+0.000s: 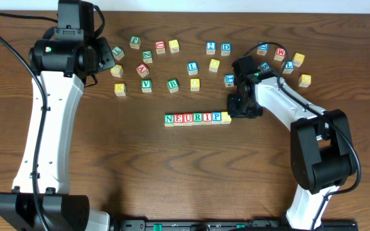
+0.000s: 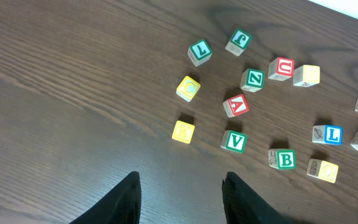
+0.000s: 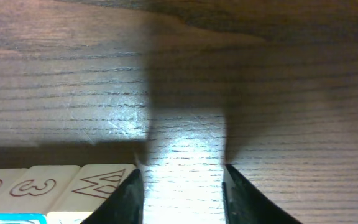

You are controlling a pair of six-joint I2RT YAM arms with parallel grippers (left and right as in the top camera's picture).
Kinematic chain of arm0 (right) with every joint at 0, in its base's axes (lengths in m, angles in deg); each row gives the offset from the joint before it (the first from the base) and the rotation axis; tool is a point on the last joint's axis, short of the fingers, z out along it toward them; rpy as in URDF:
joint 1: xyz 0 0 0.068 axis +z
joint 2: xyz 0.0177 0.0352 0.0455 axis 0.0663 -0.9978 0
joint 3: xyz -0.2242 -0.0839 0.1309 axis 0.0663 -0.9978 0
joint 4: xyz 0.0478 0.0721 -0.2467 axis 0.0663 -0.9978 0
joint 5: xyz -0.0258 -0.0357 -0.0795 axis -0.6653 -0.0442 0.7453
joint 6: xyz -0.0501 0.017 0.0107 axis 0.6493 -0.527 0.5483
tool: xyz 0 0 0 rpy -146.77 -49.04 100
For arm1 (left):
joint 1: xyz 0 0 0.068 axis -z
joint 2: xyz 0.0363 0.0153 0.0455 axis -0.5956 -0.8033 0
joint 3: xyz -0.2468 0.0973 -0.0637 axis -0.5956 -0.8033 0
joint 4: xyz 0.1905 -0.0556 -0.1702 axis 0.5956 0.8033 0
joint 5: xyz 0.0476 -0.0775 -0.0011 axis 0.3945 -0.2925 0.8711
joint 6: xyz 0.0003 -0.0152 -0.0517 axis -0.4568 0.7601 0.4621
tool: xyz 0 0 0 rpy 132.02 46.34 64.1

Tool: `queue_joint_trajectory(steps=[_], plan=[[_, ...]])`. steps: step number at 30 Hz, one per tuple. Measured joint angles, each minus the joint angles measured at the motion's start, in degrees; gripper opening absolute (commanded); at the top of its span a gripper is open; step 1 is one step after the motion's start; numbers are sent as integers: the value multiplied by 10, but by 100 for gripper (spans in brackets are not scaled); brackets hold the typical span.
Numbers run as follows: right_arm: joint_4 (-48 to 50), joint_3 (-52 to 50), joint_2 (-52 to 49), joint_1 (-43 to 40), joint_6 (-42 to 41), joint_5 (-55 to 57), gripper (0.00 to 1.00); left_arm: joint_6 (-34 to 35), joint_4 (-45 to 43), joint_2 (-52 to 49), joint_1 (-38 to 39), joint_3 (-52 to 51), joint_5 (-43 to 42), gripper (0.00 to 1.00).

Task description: Spell out NEURIPS

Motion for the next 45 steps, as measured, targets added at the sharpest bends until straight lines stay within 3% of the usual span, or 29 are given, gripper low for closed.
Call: queue_joint_trajectory(steps=[5,11,17,23,26,33,34,36,37,45], plan=[[-26,12,0,0,4,0,41,0,0,0,0,0,0,42],[-107,96,0,0,9,10,39,0,0,0,0,0,0,43],[-241,245,0,0,24,23,38,0,0,0,0,0,0,42],[-374,414,0,0,32,34,45,0,0,0,0,0,0,42],[-426,494,7,0,35,40,59,0,0,0,0,0,0,42],[-462,549,60,0,36,41,63,0,0,0,0,0,0,42],[-464,550,69,0,36,41,68,0,0,0,0,0,0,42],[-464,551,81,0,35,41,92,0,0,0,0,0,0,42],[-464,551,85,0,35,41,99,0,0,0,0,0,0,42],[-479,551,103,0,41,42,99,0,0,0,0,0,0,42]])
